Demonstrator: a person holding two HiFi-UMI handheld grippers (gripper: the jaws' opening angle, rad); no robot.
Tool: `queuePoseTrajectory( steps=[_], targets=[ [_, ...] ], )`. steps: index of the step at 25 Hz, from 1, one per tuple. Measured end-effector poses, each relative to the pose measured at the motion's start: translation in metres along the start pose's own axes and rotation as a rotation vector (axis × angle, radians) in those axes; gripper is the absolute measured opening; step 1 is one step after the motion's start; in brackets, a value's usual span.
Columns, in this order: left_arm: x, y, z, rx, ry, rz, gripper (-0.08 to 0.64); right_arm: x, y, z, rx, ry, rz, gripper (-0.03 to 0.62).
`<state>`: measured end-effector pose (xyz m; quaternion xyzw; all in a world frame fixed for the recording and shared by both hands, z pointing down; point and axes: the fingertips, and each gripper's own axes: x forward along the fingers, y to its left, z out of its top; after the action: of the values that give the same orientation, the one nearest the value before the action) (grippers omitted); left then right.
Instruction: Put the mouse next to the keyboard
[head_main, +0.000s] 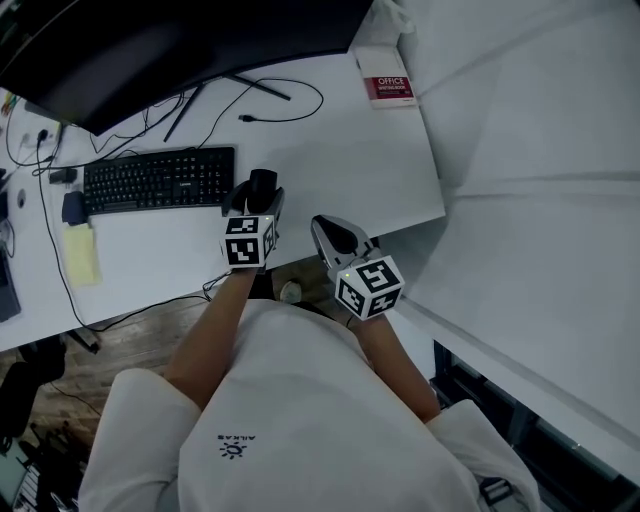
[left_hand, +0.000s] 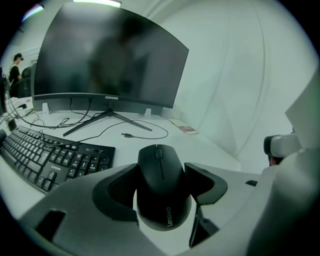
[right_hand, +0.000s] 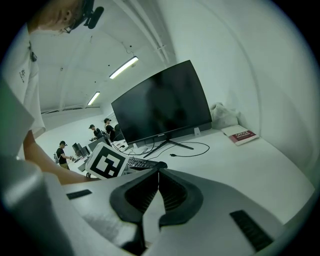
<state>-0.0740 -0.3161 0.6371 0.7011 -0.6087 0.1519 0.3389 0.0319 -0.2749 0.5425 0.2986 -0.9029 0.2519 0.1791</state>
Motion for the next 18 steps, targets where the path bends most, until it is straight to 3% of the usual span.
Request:
queuePoseTrajectory(
  steps=[18],
  targets=[
    [0.048,0.02,-0.018,0.027,0.078,0.114,0.301,0.003,-0.017,-0.017,0.04,0.048,-0.052,0.02]
  ],
)
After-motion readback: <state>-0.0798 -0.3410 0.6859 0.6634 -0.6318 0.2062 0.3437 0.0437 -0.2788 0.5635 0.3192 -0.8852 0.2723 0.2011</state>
